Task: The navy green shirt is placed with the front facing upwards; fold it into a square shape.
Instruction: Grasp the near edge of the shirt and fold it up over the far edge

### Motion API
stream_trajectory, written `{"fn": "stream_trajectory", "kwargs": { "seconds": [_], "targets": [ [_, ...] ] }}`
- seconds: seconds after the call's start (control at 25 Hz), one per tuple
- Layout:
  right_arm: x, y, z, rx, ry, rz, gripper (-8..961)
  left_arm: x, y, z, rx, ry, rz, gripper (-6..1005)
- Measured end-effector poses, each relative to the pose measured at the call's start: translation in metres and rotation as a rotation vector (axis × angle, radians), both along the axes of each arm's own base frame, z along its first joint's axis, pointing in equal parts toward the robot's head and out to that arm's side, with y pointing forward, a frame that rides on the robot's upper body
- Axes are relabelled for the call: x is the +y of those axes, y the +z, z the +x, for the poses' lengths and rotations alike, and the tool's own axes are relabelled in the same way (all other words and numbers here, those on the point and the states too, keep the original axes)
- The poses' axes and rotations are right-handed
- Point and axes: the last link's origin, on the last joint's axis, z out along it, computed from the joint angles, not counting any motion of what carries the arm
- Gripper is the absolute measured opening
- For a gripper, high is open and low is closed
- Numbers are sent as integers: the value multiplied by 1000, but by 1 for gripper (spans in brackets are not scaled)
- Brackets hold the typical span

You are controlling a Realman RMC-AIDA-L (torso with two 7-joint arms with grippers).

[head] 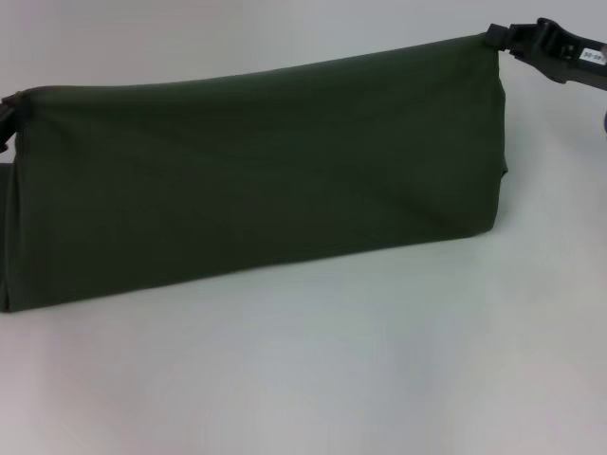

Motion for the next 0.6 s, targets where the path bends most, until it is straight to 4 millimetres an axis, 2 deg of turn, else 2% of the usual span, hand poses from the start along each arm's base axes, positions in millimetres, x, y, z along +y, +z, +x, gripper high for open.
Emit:
{"fn": "stream_trajectory", "kwargs": {
  "seconds": [0.28,0.6],
  "targets": [
    [20,-19,-9,-85,-55,3,21,21,-14,4,77,49,37,38],
    [34,-35,-20,-111,-87,35,21,32,-28,8,112,81,79,45]
  ]
}}
